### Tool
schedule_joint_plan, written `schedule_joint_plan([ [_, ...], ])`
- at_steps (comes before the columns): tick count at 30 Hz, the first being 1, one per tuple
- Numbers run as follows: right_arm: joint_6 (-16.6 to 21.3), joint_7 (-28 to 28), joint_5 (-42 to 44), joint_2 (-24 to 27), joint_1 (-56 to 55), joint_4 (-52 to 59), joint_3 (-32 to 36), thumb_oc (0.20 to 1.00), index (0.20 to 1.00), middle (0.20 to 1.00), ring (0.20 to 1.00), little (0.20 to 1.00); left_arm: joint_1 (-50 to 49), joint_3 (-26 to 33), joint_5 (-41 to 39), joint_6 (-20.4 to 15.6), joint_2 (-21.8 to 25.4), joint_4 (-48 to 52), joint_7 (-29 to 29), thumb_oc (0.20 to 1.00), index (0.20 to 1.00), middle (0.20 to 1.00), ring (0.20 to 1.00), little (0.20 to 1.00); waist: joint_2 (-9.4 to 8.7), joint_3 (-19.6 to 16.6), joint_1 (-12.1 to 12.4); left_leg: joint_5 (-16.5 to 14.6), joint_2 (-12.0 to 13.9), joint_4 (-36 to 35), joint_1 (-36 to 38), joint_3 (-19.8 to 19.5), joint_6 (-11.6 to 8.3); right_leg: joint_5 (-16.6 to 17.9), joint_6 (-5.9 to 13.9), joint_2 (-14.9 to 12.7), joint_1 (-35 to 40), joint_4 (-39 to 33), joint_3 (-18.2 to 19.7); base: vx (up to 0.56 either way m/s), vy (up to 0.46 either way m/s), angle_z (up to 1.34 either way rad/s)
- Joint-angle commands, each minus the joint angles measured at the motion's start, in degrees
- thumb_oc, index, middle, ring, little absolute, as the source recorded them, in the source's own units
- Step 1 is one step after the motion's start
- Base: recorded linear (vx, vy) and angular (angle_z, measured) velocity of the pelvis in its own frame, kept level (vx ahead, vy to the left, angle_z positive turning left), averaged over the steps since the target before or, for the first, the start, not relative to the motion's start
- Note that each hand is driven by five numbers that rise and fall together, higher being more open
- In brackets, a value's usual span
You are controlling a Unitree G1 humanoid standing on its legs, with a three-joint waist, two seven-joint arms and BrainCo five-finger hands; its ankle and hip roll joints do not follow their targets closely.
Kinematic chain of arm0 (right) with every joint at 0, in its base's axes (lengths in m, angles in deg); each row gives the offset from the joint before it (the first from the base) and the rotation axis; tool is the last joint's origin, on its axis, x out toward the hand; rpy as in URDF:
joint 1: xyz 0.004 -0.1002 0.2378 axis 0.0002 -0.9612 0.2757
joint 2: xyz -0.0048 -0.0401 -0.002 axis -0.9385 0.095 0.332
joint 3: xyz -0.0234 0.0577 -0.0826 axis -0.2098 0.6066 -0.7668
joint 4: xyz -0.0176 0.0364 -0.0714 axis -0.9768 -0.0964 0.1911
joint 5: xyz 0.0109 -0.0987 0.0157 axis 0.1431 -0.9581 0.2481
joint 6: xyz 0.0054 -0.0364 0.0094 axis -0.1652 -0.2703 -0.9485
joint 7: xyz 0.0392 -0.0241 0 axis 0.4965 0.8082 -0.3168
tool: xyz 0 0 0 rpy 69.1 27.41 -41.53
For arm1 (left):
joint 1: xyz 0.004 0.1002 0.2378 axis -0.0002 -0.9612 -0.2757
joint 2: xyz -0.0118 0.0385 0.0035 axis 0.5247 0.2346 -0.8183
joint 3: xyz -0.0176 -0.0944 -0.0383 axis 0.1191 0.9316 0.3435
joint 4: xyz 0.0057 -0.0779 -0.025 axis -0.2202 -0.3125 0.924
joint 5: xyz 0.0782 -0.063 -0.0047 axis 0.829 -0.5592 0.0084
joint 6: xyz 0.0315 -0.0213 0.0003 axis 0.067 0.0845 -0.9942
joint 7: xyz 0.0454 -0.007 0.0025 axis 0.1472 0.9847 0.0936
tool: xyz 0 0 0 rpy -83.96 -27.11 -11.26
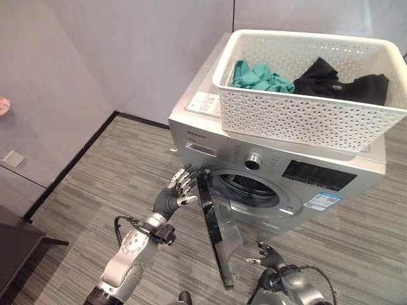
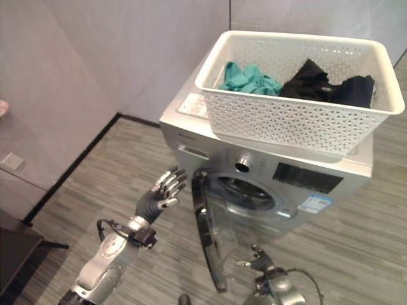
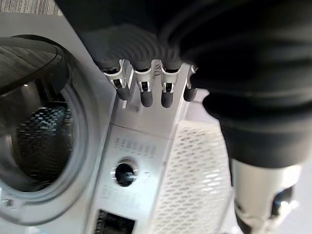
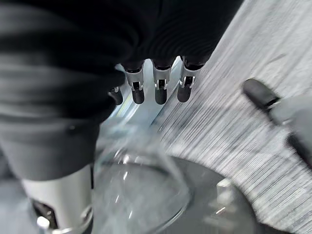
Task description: Grab the laundry basket,head to the washer,open it,put in the laundry and shut it.
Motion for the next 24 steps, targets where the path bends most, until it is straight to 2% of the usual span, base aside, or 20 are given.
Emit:
schedule_joint_plan([
  [1,1.96,-0.57,4.08,-4.13,5.67,-0.91,-1.99,1.000,1.000,1.000,1.000,1.000,0.89,-0.30,2.45,-2.06,0.43,6.36,1.15,1.000,1.000,1.000,1.000,1.000,1.02,3.36,3.28,-6.78,-1.05,0.03,4.47,0.06,3.10,-1.54,5.22,-5.68,-5.68,1.98,4.45,-0.08,0.031,0.23],
  [2,2.00,-0.58,4.14,-4.18,5.84,-1.03,-2.02,1.000,1.000,1.000,1.000,1.000,0.93,-0.23,2.45,-2.02,0.46,6.42,1.18,1.000,1.000,1.000,1.000,1.000,0.97,3.44,3.15,-6.74,-1.08,0.03,4.41,-0.03,3.12,-1.55,5.23,-5.75,-5.67,2.01,4.37,-0.11,0.034,0.13],
  [4,2.20,-1.72,8.83,-7.27,8.38,-0.52,-4.33,1.000,1.000,1.000,1.000,1.000,1.46,-1.06,2.66,-2.47,0.57,7.13,1.57,1.000,1.000,1.000,1.000,1.000,3.00,5.12,5.30,-5.33,-1.49,0.13,1.82,-1.95,2.82,-1.21,5.33,-7.19,-5.67,2.08,3.21,-0.11,0.029,0.31],
  [5,2.21,-1.72,8.84,-7.27,8.39,-0.53,-4.33,1.000,1.000,1.000,1.000,1.000,1.47,-1.05,2.65,-2.47,0.58,7.13,1.58,1.000,1.000,1.000,1.000,1.000,2.99,5.12,5.26,-5.32,-1.49,0.13,1.80,-1.99,2.82,-1.21,5.33,-7.20,-5.65,2.07,3.16,-0.11,0.002,0.40],
  [6,2.41,-2.18,11.81,-9.16,9.38,-0.44,-5.25,1.000,1.000,1.000,1.000,1.000,2.05,-1.66,2.75,-2.72,0.86,7.26,1.71,1.000,1.000,1.000,1.000,1.000,4.20,5.80,6.60,-4.33,-1.61,0.24,-0.10,-3.25,2.48,-1.06,5.41,-7.73,-5.39,1.85,2.16,-0.10,-0.009,0.43],
  [9,2.79,-2.82,13.63,-10.53,10.12,0.12,-6.61,1.000,1.000,1.000,1.000,1.000,2.65,-2.29,3.16,-3.17,1.64,6.75,1.24,1.000,1.000,1.000,1.000,1.000,5.31,6.15,7.51,-3.08,-1.54,0.38,-2.47,-4.77,1.90,-1.04,5.56,-8.15,-4.51,1.27,0.22,-0.07,-0.022,0.54],
  [15,3.00,-3.88,14.70,-11.07,7.96,0.03,-7.73,1.000,1.000,1.000,1.000,1.000,1.92,-3.03,4.13,-3.30,3.37,4.63,-0.75,1.000,1.000,1.000,1.000,1.000,5.16,5.43,6.97,-2.82,-1.51,0.13,-2.61,-4.65,1.66,-0.82,5.81,-8.07,-3.44,0.27,-0.31,0.03,0.010,0.25],
  [19,2.78,-4.39,11.42,-9.80,5.59,-3.24,-7.87,1.000,1.000,1.000,1.000,1.000,2.11,-2.28,3.22,-3.98,7.06,8.43,-4.10,1.000,1.000,1.000,1.000,1.000,4.20,4.33,5.60,-3.88,-1.29,0.03,-1.53,-3.30,1.53,-0.96,5.86,-7.84,-3.93,0.30,0.51,0.05,0.014,-0.01],
  [21,2.73,-5.71,6.48,-6.72,2.28,-4.47,-7.31,1.000,1.000,1.000,1.000,1.000,3.74,-0.01,-1.80,-4.86,11.25,15.21,-8.23,1.000,1.000,1.000,1.000,1.000,3.31,3.08,3.74,-4.52,-0.79,0.03,-0.15,-2.09,1.11,-1.04,5.97,-7.74,-3.99,0.73,1.00,0.13,0.011,-0.15],
  [22,2.72,-7.14,1.88,-4.26,-0.80,-6.75,-6.78,1.000,1.000,1.000,1.000,1.000,5.16,-0.50,-13.44,-3.03,15.08,18.65,-14.06,1.000,1.000,1.000,1.000,1.000,2.61,1.86,2.08,-5.02,-0.35,0.03,1.22,-0.89,0.88,-0.91,6.06,-7.48,-4.01,0.87,1.33,0.16,0.000,-0.17],
  [23,3.02,-8.02,-0.56,-3.28,-2.24,-8.87,-6.49,1.000,1.000,1.000,1.000,1.000,7.04,-2.36,-22.94,0.05,16.88,19.72,-18.48,1.000,1.000,1.000,1.000,1.000,2.01,1.15,0.66,-5.35,-0.27,0.03,2.07,-0.11,0.80,-0.86,6.06,-7.25,-4.26,1.12,1.79,0.14,-0.008,-0.10],
  [24,3.26,-8.37,-1.72,-2.97,-2.59,-9.58,-6.77,1.000,1.000,1.000,1.000,1.000,8.30,-4.25,-27.83,1.87,15.98,19.06,-20.25,1.000,1.000,1.000,1.000,1.000,1.63,0.83,-0.05,-5.43,-0.22,0.03,2.39,0.20,0.81,-0.87,6.01,-7.11,-4.42,1.18,2.20,0.08,-0.007,-0.44],
])
